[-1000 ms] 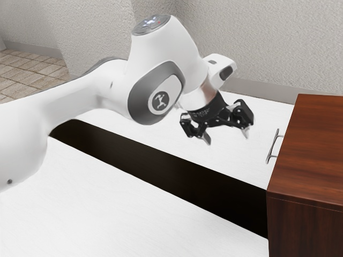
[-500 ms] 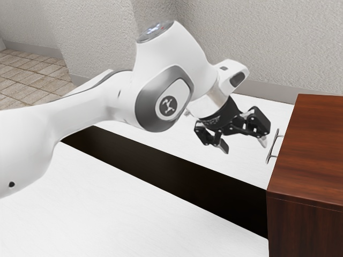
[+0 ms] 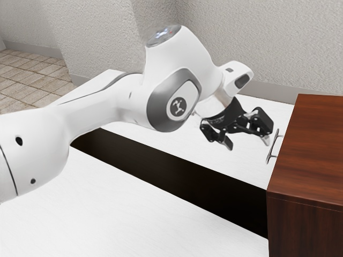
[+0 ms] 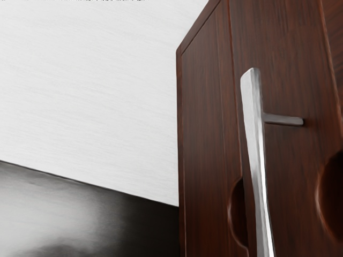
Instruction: Pull the drawer handle with one arm to open the drawer
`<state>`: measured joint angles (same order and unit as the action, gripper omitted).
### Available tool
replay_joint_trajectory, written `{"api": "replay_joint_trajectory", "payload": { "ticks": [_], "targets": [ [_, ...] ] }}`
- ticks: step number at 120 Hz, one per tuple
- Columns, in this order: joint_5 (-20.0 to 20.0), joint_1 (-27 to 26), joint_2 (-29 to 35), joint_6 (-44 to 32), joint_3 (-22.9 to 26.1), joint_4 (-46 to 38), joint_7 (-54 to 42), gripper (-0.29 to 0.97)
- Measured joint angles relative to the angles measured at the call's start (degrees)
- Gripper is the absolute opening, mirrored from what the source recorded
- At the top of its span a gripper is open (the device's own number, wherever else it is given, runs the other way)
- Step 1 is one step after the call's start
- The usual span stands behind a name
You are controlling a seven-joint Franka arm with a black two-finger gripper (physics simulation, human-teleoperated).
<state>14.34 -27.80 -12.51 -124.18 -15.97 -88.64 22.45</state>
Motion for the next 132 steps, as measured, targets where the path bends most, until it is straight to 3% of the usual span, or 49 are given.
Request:
{"api": "replay_joint_trajectory", "payload": {
  "ticks": [106, 132],
  "targets": [
    [2.48, 2.51, -4.55, -2.38, 2.67, 3.01, -2.27, 0.68],
    [2.57, 2.55, -4.58, -2.50, 3.04, 2.87, -2.37, 0.63]
  ]
}}
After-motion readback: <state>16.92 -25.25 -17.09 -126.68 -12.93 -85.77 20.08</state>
